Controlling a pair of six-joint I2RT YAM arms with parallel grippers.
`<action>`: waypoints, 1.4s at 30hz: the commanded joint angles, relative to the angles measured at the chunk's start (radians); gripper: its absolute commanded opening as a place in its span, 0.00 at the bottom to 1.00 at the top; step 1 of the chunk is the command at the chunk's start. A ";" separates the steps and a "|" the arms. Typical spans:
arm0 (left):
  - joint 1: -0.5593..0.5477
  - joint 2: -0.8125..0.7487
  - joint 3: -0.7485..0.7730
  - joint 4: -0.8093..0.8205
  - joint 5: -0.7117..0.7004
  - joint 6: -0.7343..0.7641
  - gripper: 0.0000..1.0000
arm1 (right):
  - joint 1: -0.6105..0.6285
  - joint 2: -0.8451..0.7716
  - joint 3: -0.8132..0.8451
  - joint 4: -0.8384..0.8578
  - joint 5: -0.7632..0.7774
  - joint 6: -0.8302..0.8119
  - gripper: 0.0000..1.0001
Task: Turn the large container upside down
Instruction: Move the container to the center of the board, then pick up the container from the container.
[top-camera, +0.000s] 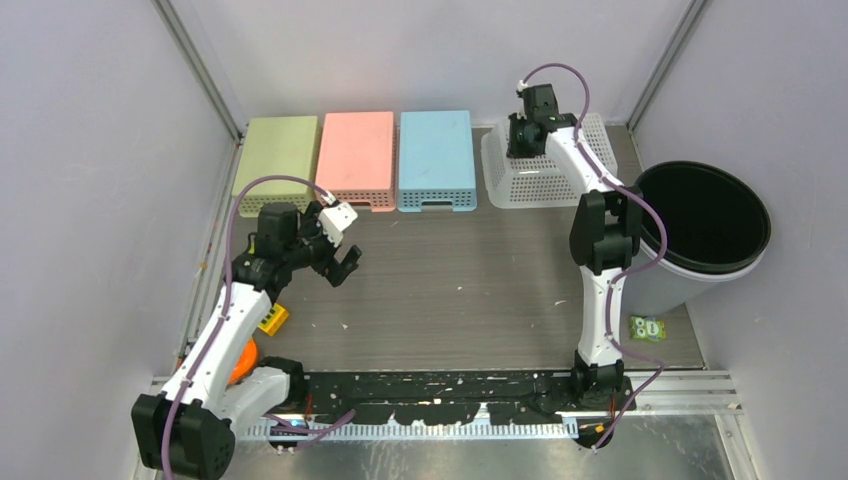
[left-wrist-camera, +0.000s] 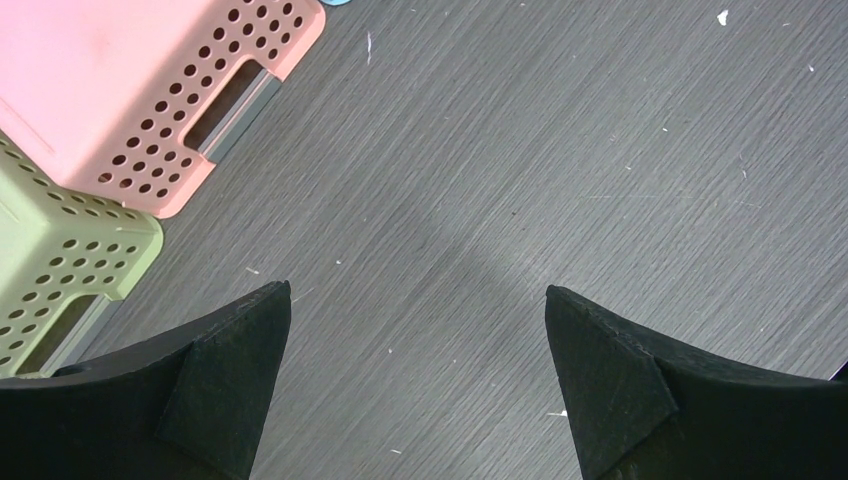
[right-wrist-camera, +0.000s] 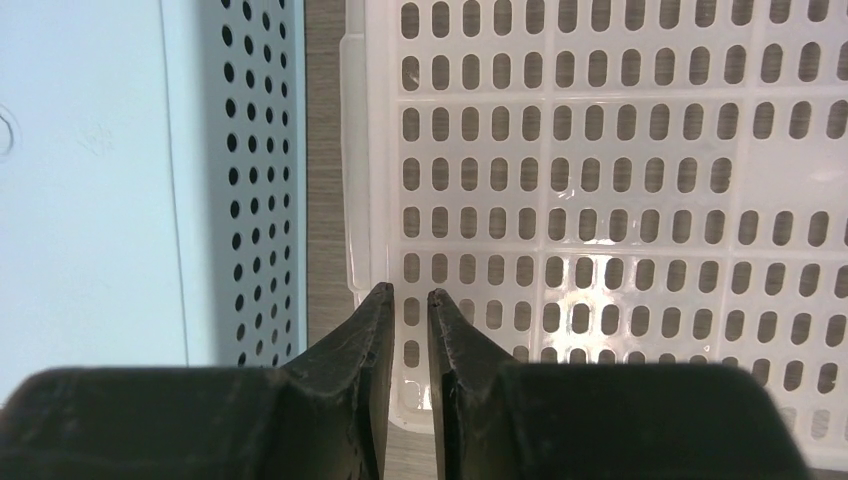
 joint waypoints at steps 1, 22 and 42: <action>0.007 0.001 0.003 0.049 0.009 0.003 1.00 | 0.001 0.069 0.016 -0.037 -0.029 0.020 0.22; 0.008 -0.005 -0.003 0.051 0.015 0.010 1.00 | 0.002 -0.434 -0.105 -0.108 -0.104 -0.279 0.62; 0.008 -0.018 0.003 0.028 0.053 0.015 1.00 | -0.052 -1.006 -0.161 -0.781 0.093 -0.843 1.00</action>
